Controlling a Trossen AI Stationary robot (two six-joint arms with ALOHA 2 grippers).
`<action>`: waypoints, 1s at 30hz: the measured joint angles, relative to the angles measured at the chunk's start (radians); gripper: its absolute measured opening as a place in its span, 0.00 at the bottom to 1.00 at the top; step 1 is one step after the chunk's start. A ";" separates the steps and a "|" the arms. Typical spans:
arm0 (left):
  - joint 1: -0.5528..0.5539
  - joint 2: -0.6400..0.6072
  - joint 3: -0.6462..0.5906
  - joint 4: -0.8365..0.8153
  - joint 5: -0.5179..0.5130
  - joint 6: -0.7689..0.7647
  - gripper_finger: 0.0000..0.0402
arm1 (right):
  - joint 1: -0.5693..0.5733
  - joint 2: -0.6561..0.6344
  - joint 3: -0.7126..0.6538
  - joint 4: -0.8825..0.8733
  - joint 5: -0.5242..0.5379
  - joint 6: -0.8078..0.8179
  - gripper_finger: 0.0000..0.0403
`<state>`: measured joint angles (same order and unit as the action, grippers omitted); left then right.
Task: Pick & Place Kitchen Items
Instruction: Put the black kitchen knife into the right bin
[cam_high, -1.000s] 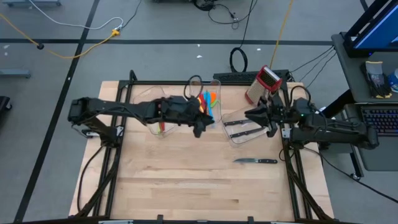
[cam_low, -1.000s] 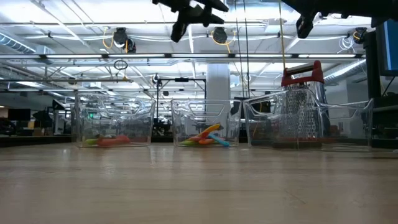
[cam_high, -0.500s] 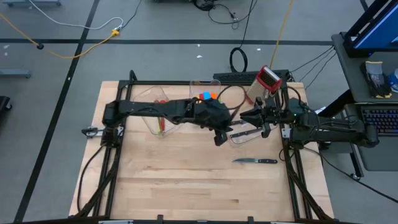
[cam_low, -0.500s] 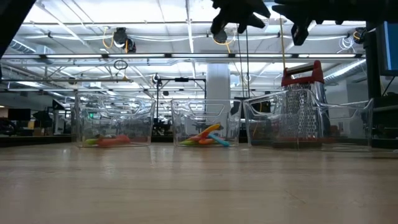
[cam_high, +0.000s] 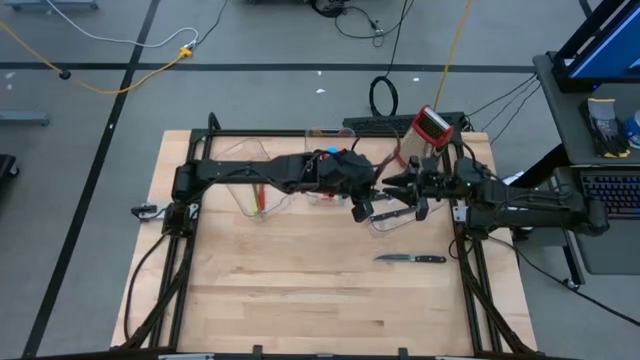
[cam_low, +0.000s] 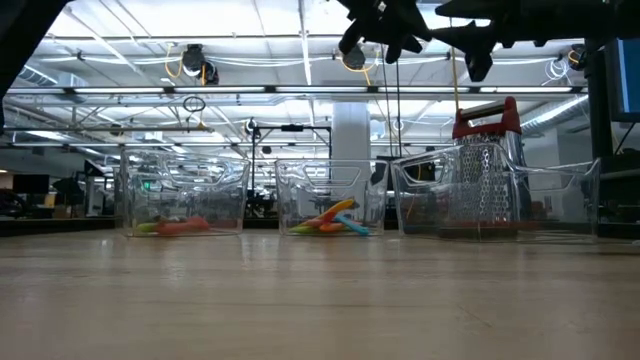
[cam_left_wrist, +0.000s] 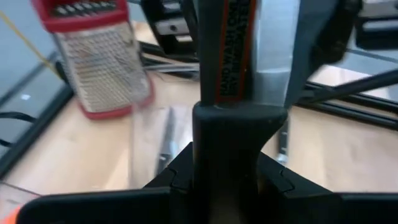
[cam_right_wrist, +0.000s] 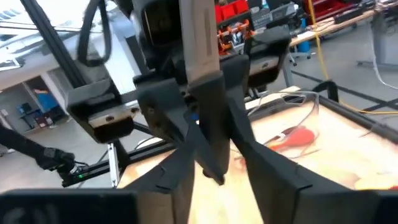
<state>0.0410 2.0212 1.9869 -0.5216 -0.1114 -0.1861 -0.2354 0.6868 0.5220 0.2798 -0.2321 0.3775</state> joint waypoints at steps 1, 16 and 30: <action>0.000 0.000 0.000 0.001 -0.012 0.006 0.21 | 0.000 0.006 0.000 0.008 0.009 -0.001 0.36; -0.002 0.000 0.000 0.021 -0.211 0.091 0.21 | 0.001 0.151 0.000 0.238 0.262 -0.024 0.55; 0.018 0.013 -0.002 0.048 -0.232 0.112 0.21 | 0.002 0.214 0.000 0.341 0.254 -0.024 0.56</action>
<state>0.0586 2.0338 1.9846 -0.4739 -0.3438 -0.0741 -0.2337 0.9009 0.5220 0.6209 0.0219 0.3531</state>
